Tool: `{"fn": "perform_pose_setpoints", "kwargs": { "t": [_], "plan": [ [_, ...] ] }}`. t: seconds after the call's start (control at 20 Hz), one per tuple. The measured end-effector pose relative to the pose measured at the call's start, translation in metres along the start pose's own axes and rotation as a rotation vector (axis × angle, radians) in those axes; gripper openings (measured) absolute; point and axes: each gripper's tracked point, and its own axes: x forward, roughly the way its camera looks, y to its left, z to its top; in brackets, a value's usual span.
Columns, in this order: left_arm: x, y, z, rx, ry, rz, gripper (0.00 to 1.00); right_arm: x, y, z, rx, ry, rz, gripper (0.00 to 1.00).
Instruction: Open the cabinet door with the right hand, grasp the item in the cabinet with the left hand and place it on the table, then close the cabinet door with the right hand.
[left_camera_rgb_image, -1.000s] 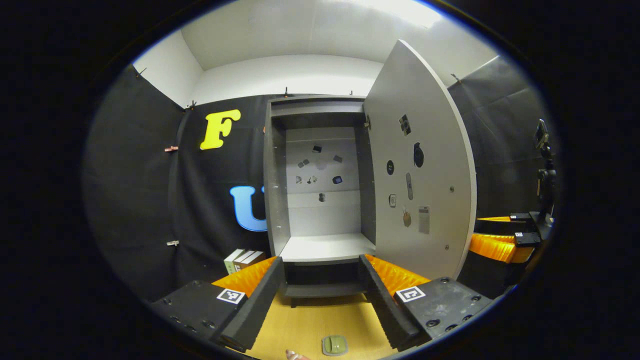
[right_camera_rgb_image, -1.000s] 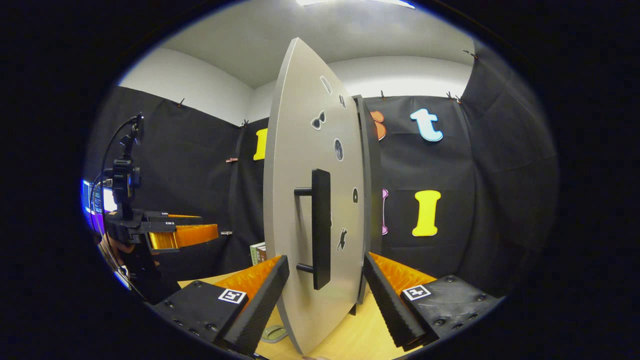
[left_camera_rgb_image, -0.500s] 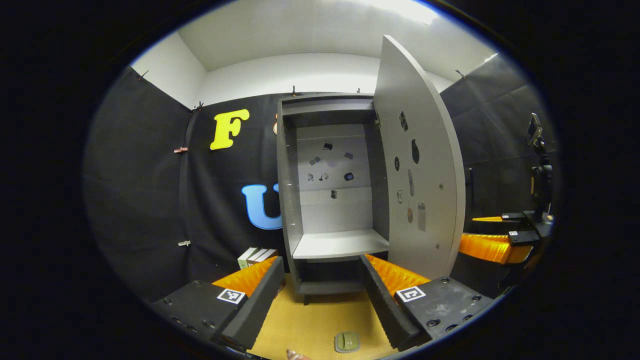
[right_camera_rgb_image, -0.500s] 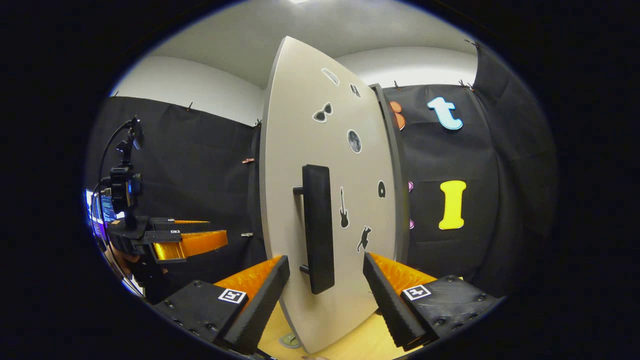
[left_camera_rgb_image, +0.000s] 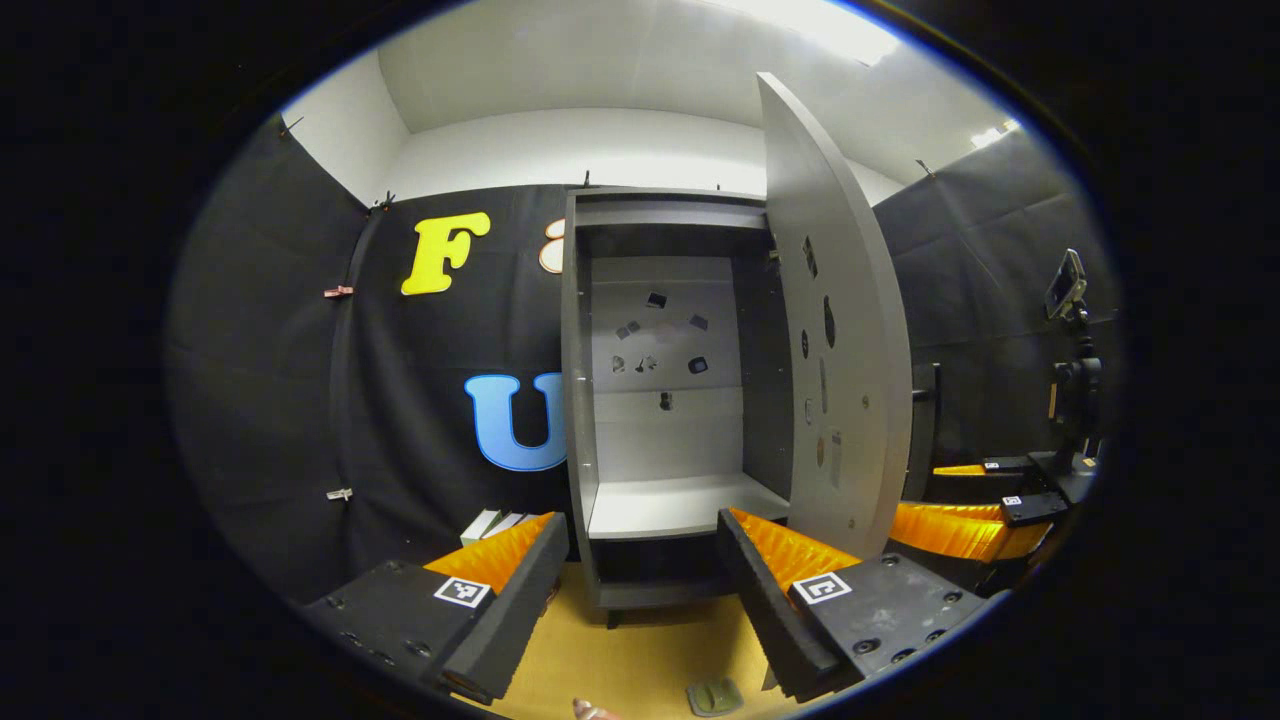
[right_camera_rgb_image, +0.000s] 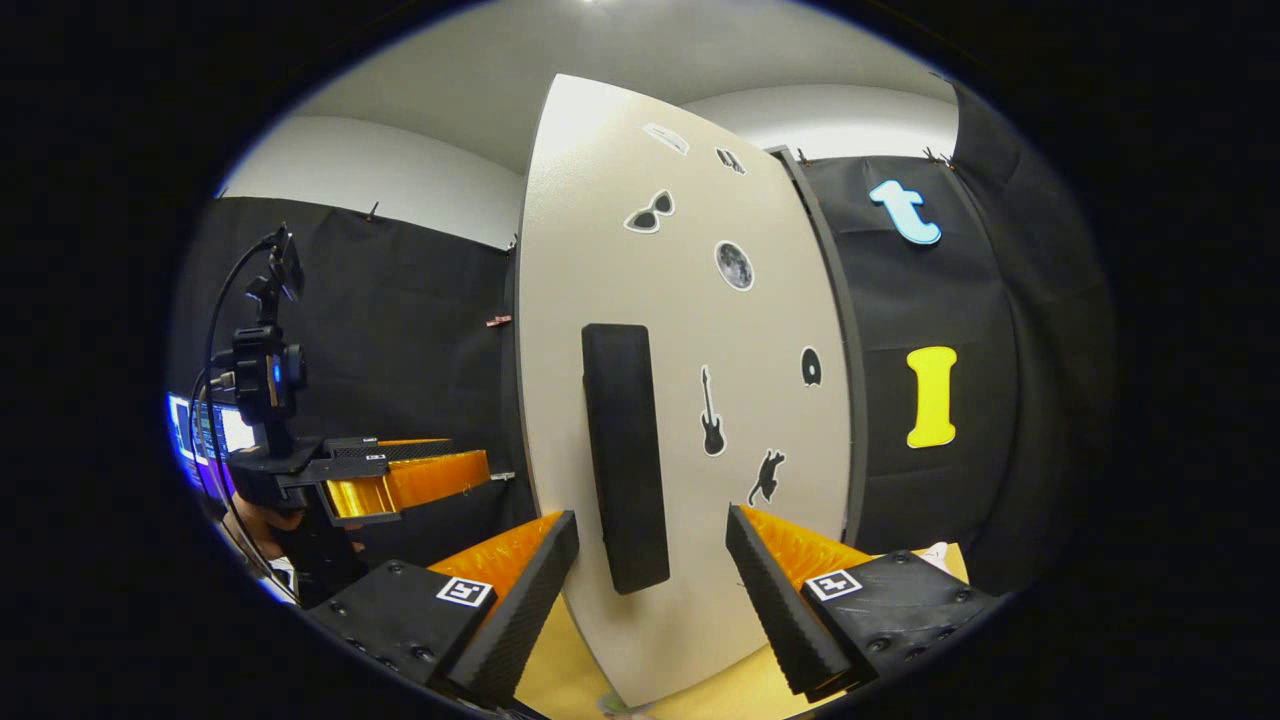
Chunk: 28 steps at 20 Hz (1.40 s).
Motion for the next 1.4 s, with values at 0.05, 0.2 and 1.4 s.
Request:
{"fn": "perform_pose_setpoints", "kwargs": {
  "t": [0.05,0.2,1.4],
  "plan": [
    [0.002,0.008,-0.004,0.001,0.004,0.003,0.94,0.011,0.005,-0.003,0.004,0.003,0.002,0.98],
    [0.001,0.031,-0.009,0.001,0.02,0.023,0.94,0.049,0.022,-0.011,-0.003,-0.003,0.016,0.98],
    [0.081,-0.08,-0.006,-0.084,0.004,-0.136,0.96,-0.001,-0.115,0.032,-0.116,-0.06,-0.279,0.98]
  ]
}}
